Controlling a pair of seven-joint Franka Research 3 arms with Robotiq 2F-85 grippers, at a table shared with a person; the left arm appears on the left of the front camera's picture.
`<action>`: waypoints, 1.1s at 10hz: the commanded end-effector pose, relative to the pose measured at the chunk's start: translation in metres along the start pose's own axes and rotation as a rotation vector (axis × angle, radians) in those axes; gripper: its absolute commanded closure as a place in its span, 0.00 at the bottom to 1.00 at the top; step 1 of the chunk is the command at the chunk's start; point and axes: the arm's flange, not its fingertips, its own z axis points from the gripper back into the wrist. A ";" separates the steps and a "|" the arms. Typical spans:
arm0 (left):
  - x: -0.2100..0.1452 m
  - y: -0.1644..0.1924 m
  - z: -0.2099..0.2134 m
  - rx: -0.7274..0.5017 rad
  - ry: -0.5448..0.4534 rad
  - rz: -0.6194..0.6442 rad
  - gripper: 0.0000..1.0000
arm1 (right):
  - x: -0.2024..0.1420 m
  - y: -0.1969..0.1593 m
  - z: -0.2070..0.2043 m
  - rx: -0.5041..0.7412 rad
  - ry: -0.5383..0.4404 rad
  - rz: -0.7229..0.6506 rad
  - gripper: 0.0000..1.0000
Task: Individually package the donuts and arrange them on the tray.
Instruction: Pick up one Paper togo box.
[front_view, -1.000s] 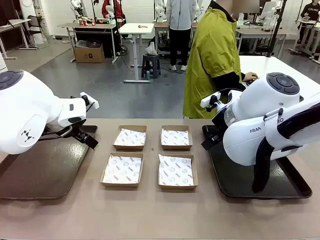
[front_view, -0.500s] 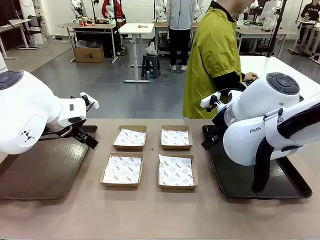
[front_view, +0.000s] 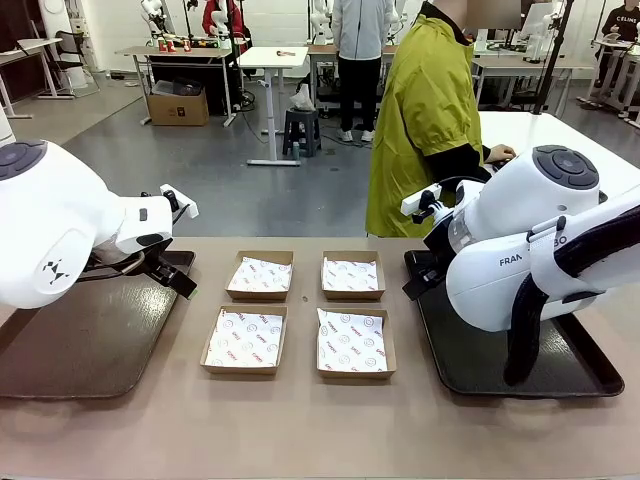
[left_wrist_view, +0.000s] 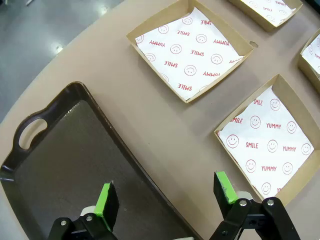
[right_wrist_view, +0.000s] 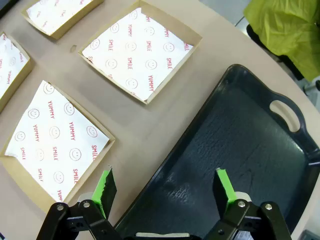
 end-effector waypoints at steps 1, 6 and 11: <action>0.000 0.000 0.000 0.000 0.000 0.000 0.00 | 0.000 0.000 0.000 0.000 0.000 0.000 0.00; -0.081 -0.019 0.088 0.064 0.064 -0.095 0.00 | -0.054 0.032 0.083 -0.037 0.090 0.040 0.00; -0.150 -0.031 0.144 -0.038 0.205 -0.143 0.00 | -0.117 0.050 0.136 0.026 0.244 0.042 0.00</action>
